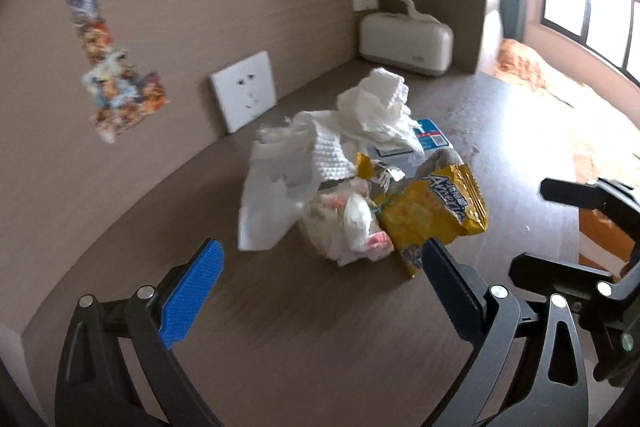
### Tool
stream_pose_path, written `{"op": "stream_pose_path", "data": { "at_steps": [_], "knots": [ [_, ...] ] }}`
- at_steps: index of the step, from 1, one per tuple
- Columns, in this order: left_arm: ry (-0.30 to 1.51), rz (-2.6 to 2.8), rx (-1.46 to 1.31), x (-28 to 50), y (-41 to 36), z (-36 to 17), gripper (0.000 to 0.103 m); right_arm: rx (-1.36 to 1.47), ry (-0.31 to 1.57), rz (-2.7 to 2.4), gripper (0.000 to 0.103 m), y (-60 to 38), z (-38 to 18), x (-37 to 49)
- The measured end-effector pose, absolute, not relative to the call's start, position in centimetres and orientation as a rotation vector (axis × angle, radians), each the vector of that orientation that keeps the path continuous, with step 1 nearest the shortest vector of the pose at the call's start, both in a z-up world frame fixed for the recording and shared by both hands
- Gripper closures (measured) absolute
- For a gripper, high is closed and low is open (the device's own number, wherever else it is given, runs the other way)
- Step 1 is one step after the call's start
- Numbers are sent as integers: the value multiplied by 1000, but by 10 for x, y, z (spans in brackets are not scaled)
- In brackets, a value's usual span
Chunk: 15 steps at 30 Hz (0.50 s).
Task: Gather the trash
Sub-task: 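Move both tools back to the trash pile on the desk, then grasp the clear bag with the left tool while the right tool grasps the yellow wrapper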
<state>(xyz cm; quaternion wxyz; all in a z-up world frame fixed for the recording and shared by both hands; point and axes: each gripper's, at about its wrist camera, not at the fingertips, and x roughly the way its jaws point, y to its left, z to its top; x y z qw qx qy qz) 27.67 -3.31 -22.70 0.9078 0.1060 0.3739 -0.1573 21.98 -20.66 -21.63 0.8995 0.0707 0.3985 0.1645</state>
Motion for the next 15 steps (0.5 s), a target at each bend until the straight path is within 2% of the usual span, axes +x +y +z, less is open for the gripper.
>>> {"op": "stream_pose_path", "data": {
  "at_steps": [1,3,5,8,10,11,12,13,14,15],
  "knots": [
    [771,-354,220,280,-35,-230,6,155,837,339,19,-205,-219,222],
    [768,-388,237,285,-39,-234,6,142,852,325,27,-200,-224,225],
    [761,-415,247,291,-41,-238,8,154,864,314,29,-200,-227,229],
    [772,-475,233,299,-43,-242,22,165,866,301,31,-199,-230,235],
    [779,-498,226,304,-45,-245,29,171,871,311,40,-197,-233,238],
    [785,-504,225,308,-46,-248,36,171,867,315,43,-195,-234,239],
    [789,-507,229,310,-47,-250,44,166,863,321,55,-194,-235,240],
    [797,-514,238,313,-50,-253,51,157,861,326,77,-190,-236,241],
    [804,-522,234,314,-51,-255,56,145,864,329,92,-187,-238,242],
    [802,-524,229,315,-52,-255,59,141,862,330,95,-185,-239,242]
  ]
}}
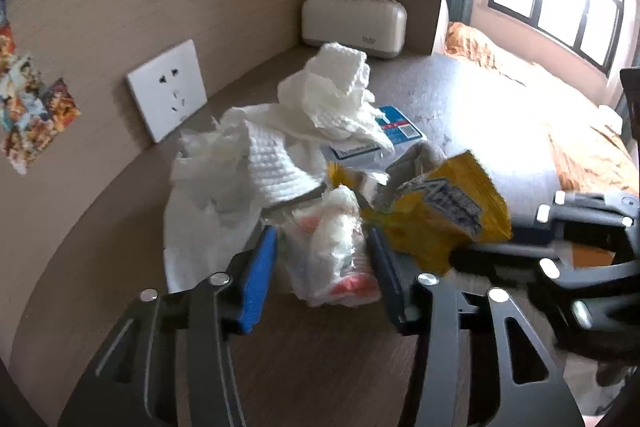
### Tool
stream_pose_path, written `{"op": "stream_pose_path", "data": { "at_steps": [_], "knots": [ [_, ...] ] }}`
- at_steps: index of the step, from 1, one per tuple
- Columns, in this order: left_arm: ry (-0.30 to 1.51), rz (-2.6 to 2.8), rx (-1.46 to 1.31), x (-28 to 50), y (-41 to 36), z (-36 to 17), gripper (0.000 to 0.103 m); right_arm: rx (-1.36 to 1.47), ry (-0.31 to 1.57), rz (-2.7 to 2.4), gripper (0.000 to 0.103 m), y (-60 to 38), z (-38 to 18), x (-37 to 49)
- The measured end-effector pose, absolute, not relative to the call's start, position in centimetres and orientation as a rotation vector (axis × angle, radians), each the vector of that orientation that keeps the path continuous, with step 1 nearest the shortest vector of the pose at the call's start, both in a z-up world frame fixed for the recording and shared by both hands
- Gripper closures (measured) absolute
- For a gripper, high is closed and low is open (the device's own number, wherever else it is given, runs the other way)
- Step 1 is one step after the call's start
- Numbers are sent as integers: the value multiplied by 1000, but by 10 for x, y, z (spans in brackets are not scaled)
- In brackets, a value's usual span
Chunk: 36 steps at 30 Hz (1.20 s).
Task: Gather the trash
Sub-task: 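Grasp the clear bag with the left tool while the right tool grasps the yellow wrapper, then carry the clear bag and yellow wrapper to the white bin with both tools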
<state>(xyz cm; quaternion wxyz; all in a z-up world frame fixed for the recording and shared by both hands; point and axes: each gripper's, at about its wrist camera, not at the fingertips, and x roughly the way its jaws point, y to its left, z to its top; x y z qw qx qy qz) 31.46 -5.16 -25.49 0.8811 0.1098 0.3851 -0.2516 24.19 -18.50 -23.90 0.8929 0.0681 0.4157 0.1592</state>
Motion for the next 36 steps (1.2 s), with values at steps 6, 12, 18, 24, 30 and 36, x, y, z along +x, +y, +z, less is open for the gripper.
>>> {"op": "stream_pose_path", "data": {
  "at_steps": [6,12,18,24,30,36],
  "knots": [
    [829,-514,205,314,-54,-251,62,125,822,338,95,-183,-226,234],
    [810,-488,147,289,-39,-222,62,134,789,355,95,-193,-198,219],
    [803,-441,123,258,-31,-194,62,129,750,385,95,-200,-173,197],
    [769,-428,167,225,-53,-167,62,121,704,371,95,-230,-152,168],
    [768,-501,208,199,-114,-157,62,121,677,306,95,-286,-138,133],
    [784,-616,253,174,-197,-162,62,138,687,199,95,-350,-134,93]
  ]
}}
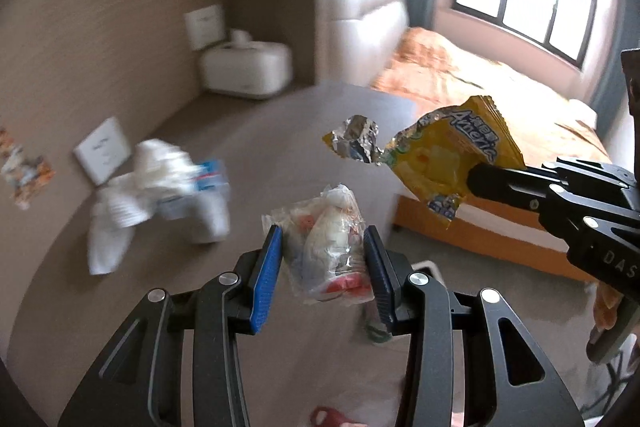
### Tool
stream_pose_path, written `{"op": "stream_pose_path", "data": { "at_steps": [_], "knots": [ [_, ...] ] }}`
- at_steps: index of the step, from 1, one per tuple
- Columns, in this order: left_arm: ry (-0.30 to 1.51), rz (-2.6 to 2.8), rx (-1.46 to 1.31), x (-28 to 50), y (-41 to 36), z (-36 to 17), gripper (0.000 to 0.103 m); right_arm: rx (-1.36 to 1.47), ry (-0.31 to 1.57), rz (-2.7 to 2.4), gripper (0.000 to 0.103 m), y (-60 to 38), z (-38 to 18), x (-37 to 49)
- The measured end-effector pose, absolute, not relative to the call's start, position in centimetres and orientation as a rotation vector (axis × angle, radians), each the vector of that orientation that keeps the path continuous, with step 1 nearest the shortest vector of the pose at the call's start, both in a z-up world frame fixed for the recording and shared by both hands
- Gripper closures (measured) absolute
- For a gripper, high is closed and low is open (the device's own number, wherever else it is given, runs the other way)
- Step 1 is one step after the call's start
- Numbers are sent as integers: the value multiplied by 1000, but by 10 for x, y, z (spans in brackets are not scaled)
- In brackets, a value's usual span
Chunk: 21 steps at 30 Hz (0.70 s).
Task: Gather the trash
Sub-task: 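Carry the clear bag and yellow wrapper to the white bin with both tools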
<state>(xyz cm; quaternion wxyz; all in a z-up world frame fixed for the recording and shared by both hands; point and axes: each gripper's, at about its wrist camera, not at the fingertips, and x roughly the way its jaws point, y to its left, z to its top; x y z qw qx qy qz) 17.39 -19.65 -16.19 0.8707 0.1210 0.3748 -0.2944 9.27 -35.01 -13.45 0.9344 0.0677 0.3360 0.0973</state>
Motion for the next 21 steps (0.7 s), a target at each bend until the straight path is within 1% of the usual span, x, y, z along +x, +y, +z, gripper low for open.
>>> {"op": "stream_pose_path", "data": {
  "at_steps": [7,13,17,21],
  "knots": [
    [819,-730,312,147,-285,-183,62,169,726,83,95,-416,-149,49],
    [867,-802,364,130,-347,-215,62,185,763,10,95,-460,-173,27],
    [911,-837,385,123,-386,-253,62,203,815,-23,95,-486,-205,20],
    [967,-867,398,123,-416,-300,62,217,874,-42,95,-509,-252,20]
  ]
}}
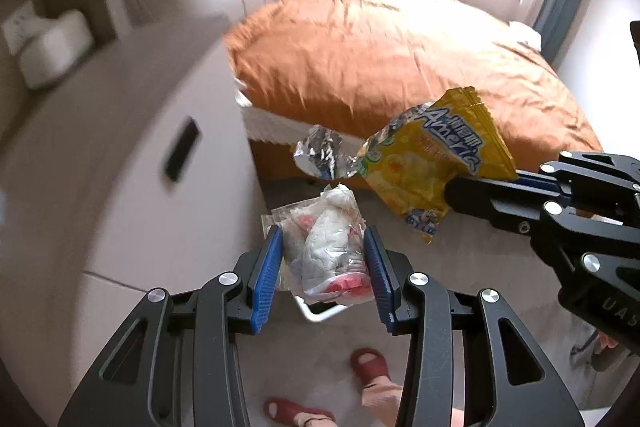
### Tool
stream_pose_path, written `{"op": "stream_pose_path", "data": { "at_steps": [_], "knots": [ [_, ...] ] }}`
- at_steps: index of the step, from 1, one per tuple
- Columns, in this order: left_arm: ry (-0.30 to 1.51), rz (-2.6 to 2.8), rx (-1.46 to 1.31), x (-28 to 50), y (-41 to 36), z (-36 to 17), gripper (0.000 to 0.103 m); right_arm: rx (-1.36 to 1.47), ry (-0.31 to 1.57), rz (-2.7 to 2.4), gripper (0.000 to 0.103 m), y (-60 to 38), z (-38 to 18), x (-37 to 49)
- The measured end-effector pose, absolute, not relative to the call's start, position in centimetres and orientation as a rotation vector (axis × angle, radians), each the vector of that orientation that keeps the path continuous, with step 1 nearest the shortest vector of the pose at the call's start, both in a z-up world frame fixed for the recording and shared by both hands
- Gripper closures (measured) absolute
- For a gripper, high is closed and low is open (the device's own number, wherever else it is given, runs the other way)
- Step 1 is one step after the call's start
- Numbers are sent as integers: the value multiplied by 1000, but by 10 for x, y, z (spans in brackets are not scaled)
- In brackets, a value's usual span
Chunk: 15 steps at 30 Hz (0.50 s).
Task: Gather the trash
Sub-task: 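Carry the clear bag and yellow wrapper to the white bin with both tools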
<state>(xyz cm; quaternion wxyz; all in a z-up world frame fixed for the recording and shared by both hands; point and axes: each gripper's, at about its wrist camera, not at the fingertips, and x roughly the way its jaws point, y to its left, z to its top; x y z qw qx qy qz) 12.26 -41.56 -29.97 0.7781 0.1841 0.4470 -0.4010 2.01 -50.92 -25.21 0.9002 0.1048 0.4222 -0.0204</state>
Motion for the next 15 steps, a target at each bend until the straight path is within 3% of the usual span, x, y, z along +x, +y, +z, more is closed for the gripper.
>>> {"op": "stream_pose_path", "data": {
  "at_steps": [15],
  "knots": [
    [1163,-836,432,152,-478,-511,62,226,1058,-21,95,-576,-456,49]
  ]
}}
